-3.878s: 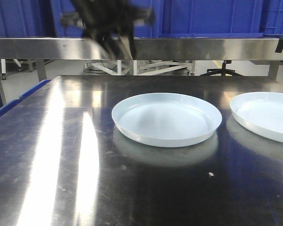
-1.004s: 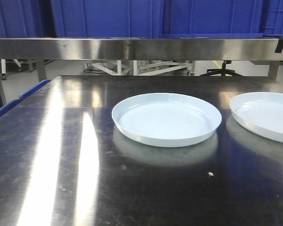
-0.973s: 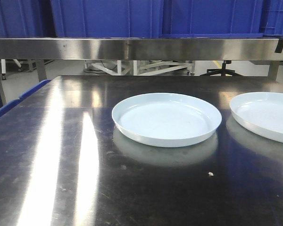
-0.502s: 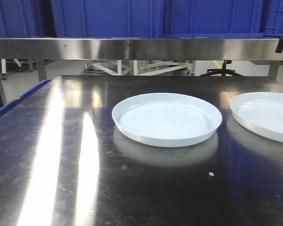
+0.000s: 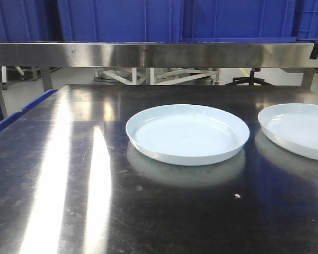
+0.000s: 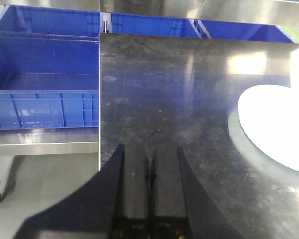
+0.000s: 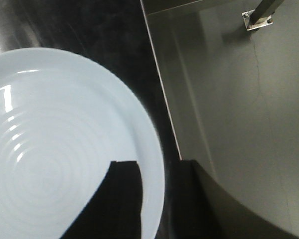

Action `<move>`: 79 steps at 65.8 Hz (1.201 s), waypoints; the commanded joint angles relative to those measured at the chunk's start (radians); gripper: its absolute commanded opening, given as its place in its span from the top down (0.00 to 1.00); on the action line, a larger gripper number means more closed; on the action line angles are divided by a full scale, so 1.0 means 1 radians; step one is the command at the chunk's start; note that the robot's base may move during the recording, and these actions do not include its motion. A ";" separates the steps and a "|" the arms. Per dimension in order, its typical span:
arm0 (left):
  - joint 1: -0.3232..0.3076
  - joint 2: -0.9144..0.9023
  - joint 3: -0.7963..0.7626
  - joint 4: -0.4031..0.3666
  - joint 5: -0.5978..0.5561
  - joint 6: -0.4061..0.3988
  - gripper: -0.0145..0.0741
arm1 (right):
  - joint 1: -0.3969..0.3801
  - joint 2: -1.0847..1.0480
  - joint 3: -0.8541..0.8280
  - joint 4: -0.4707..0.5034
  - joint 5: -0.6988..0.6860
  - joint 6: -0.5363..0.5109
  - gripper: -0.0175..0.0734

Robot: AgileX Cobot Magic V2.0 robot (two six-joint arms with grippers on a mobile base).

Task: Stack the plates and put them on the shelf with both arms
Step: 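Move the right gripper to the rim of the second white plate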

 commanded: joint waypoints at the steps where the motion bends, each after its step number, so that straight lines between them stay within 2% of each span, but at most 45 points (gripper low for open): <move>1: 0.005 0.001 -0.030 0.001 -0.089 -0.010 0.74 | -0.009 -0.007 -0.048 -0.008 -0.048 -0.004 0.49; 29: 0.005 0.001 -0.030 0.001 -0.089 -0.010 0.74 | -0.009 0.049 -0.049 -0.037 -0.060 -0.004 0.48; 44: 0.005 0.001 -0.030 0.001 -0.089 -0.010 0.74 | -0.009 0.049 -0.049 -0.038 -0.075 -0.004 0.37; 79: 0.005 0.001 -0.030 0.001 -0.089 -0.010 0.74 | -0.013 0.093 -0.049 -0.038 -0.056 -0.004 0.36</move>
